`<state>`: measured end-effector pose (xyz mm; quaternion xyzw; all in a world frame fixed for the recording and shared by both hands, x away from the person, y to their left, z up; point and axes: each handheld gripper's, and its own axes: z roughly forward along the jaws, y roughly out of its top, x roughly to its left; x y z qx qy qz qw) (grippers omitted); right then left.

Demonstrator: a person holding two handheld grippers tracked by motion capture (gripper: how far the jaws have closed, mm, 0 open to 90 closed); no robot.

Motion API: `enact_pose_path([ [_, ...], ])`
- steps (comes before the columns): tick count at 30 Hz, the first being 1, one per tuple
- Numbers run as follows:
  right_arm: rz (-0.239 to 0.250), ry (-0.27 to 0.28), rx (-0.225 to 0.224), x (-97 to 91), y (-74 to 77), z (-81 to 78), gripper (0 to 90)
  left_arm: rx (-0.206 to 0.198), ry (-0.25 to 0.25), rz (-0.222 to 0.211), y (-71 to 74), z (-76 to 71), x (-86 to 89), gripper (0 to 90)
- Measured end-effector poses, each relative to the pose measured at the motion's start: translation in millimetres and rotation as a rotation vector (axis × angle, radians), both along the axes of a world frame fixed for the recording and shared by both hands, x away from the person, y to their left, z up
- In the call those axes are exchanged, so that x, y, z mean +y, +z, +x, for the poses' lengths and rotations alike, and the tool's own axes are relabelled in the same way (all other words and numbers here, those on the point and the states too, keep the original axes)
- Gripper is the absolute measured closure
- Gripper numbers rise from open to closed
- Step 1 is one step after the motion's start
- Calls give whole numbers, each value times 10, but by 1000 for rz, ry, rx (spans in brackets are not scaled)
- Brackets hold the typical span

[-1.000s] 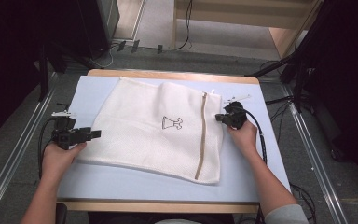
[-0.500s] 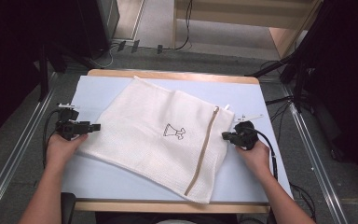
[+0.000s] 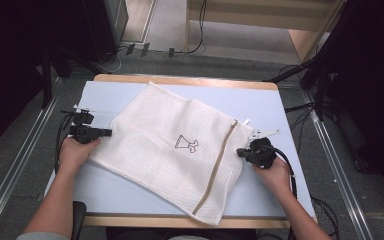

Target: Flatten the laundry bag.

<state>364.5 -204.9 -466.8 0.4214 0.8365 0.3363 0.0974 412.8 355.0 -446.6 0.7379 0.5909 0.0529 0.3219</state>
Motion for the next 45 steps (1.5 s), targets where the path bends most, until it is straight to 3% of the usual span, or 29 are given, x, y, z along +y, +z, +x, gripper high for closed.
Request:
enact_pose_path([
  [6,30,35,26,9,26,-117,900,-36,11,11,34,156,-10,881],
  [12,49,80,35,144,20,-264,897,-98,39,-24,104,397,-17,881],
  [17,44,126,34,291,5,-340,896,-100,26,-23,83,475,-75,865],
  [18,55,157,37,322,-1,-346,889,-100,24,-15,77,483,-89,826],
  [23,110,158,48,247,22,-295,791,-86,15,4,84,495,-113,645],
  [25,128,138,-9,138,141,-328,749,-93,10,19,114,458,-118,561],
  [26,128,138,-9,138,141,-328,749,-93,10,19,114,458,-118,545],
  [27,135,118,-54,61,195,-321,736,-111,18,10,154,422,-98,537],
  [30,155,91,-72,1,213,-269,712,-118,33,-1,205,396,-72,510],
  [31,172,54,-74,-41,209,-164,688,-122,39,-15,249,353,-61,489],
  [36,139,11,-70,-26,190,56,664,-139,24,3,312,222,-98,471],
  [37,140,0,-76,2,196,176,652,-145,18,5,340,171,-108,468],
  [45,127,6,-97,158,212,502,619,-141,8,5,402,-14,-92,467],
])
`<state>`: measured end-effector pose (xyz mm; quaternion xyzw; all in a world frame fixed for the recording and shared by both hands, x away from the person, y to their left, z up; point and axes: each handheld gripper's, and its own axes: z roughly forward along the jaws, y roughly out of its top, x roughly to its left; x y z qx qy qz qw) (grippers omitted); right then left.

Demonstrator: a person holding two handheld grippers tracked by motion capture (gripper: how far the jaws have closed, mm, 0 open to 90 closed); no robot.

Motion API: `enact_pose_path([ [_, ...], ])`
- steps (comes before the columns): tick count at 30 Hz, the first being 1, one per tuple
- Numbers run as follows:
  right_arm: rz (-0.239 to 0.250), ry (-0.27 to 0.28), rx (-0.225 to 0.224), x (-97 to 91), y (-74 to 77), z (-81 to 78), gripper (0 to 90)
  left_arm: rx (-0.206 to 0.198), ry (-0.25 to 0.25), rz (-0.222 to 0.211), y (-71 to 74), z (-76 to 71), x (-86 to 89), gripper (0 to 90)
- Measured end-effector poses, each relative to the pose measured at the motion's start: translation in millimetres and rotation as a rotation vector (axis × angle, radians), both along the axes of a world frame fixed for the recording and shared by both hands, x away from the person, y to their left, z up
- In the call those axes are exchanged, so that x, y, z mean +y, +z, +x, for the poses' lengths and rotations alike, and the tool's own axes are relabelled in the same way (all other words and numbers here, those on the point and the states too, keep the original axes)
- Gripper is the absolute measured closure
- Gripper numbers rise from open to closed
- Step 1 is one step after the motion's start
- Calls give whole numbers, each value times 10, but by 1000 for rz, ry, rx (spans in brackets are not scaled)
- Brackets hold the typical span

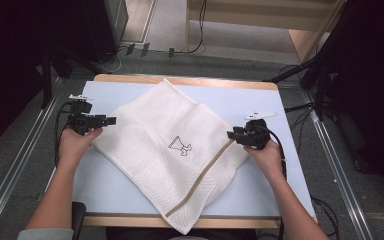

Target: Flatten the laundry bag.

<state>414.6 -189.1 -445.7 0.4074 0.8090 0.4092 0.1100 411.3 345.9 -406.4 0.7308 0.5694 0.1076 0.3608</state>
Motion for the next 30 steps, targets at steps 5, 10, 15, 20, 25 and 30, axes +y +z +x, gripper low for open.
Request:
enact_pose_path([
  [5,-8,3,3,57,-23,116,611,8,14,-2,-5,-154,56,468],
  [10,-6,6,33,97,-43,200,611,26,39,-9,-29,-352,118,468],
  [15,-22,7,32,114,-75,280,607,42,51,-1,-58,-518,172,470],
  [20,-26,-1,37,111,-99,351,598,51,79,-10,-92,-628,252,472],
  [25,-29,-9,48,112,-145,421,581,86,83,-1,-223,-698,255,482],
  [30,-30,-2,46,147,-175,466,570,121,79,14,-338,-702,224,491],
])
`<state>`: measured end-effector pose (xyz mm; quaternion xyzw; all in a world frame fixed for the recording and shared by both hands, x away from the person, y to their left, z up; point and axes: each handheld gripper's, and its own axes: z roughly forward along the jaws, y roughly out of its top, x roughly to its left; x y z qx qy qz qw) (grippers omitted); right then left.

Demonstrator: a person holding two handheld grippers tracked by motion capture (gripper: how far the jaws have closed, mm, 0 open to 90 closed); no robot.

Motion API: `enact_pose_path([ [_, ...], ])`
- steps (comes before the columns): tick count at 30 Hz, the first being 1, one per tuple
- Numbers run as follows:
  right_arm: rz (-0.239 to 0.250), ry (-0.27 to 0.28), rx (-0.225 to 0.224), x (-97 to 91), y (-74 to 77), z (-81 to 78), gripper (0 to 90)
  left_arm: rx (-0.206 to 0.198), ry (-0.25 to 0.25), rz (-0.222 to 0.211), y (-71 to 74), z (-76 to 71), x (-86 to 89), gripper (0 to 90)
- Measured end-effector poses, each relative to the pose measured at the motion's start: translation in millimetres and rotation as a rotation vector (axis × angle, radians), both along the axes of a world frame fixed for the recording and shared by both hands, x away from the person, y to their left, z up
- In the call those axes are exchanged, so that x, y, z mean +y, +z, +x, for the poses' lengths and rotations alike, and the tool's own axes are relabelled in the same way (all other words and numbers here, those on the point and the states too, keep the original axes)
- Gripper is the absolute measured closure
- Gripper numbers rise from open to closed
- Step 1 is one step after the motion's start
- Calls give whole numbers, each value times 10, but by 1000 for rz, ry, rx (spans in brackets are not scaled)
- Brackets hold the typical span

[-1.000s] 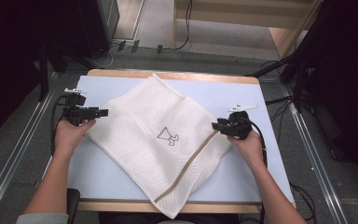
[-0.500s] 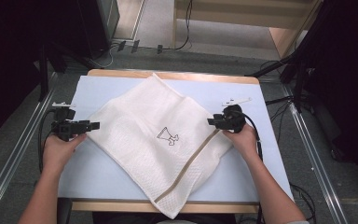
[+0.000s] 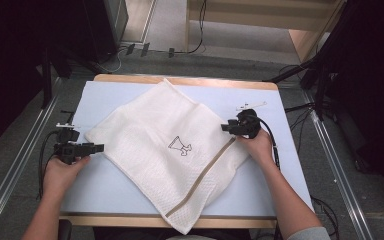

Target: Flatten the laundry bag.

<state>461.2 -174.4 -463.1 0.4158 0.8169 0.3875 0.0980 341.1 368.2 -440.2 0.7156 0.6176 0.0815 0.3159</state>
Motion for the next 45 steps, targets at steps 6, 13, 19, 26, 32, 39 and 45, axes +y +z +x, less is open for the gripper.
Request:
enact_pose_path([
  [6,-15,6,20,36,-66,26,557,-9,26,-19,-40,21,-50,477],
  [13,-51,12,2,29,-99,39,518,7,44,-36,-34,-64,-102,501],
  [19,-62,8,-15,33,-114,38,621,-9,48,-34,-69,17,-186,633],
  [26,-62,7,33,99,-78,7,846,17,8,-97,-64,127,-149,888],
  [32,-59,-2,32,92,-11,-18,859,-35,2,-95,59,183,-131,898],
  [39,-9,7,49,38,107,-136,854,-92,19,-78,190,400,-98,898],
  [45,-26,40,73,49,98,-322,849,-95,37,-93,139,689,-60,898],
])
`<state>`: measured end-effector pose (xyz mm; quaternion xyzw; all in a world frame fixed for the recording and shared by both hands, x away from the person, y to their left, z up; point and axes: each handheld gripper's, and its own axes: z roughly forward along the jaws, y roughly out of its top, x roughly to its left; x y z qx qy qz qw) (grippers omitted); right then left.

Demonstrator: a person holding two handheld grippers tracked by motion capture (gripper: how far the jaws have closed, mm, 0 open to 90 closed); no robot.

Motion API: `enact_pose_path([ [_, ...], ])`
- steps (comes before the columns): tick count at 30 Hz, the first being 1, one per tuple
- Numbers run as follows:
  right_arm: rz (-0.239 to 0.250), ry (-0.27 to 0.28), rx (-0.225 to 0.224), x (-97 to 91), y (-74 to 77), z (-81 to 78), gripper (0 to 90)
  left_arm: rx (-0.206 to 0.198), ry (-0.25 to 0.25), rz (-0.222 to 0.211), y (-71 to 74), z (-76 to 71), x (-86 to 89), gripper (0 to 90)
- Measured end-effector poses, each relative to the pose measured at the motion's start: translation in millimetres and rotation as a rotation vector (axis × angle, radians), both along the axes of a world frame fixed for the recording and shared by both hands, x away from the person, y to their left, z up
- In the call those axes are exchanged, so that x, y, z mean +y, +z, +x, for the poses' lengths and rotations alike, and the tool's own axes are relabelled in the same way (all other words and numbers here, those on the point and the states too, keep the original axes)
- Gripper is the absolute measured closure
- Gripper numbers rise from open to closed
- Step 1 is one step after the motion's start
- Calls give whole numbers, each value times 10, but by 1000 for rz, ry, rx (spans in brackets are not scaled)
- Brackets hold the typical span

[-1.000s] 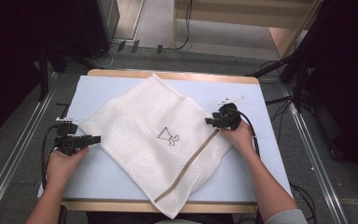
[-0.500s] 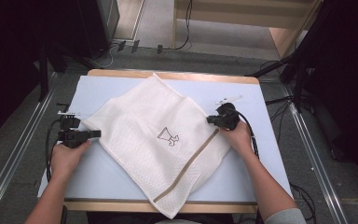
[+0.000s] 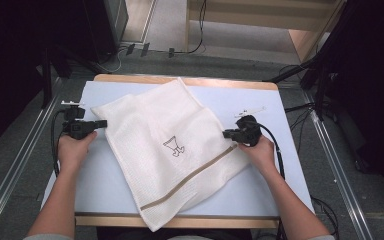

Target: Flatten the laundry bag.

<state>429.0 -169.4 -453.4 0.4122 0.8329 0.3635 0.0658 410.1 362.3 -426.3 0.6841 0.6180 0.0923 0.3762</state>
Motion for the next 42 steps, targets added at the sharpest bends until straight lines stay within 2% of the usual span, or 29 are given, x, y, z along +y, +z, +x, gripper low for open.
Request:
enact_pose_path([
  [1,0,0,0,0,0,0,849,0,0,0,0,0,0,898],
  [3,-9,9,2,11,-12,-82,848,7,-12,22,-8,91,-30,898],
  [11,17,-2,10,-17,-78,-335,847,-7,-32,31,-26,256,-159,894],
  [14,-9,17,19,14,-86,-503,842,-7,-62,41,-45,335,-259,891],
  [15,-9,17,19,14,-86,-503,842,-7,-62,41,-45,335,-259,890],
  [19,-10,36,32,4,-76,-689,838,-8,-97,60,-54,397,-379,886],
  [21,-13,56,39,16,-77,-789,834,-14,-114,55,-45,426,-450,884],
  [23,-16,69,40,38,-86,-831,828,-14,-127,60,-46,448,-497,882],
  [27,-21,70,42,48,-102,-844,796,-14,-136,73,-53,467,-538,852],
  [28,-5,72,28,23,-90,-843,729,-13,-133,76,-48,468,-532,800],
  [29,-5,72,28,23,-90,-843,729,-13,-133,76,-48,468,-532,731],
  [31,7,74,-21,-9,-50,-847,663,-13,-125,93,-42,461,-519,611],
  [34,13,62,-43,-24,-19,-844,628,-16,-116,131,-23,412,-485,552],
  [36,19,48,-58,-34,-7,-813,597,-14,-112,112,-6,367,-450,515],
  [38,18,39,-53,-32,-7,-787,586,-13,-109,84,19,297,-416,506],
  [42,28,36,-51,-28,-3,-742,577,-16,-108,63,44,196,-389,502],
])
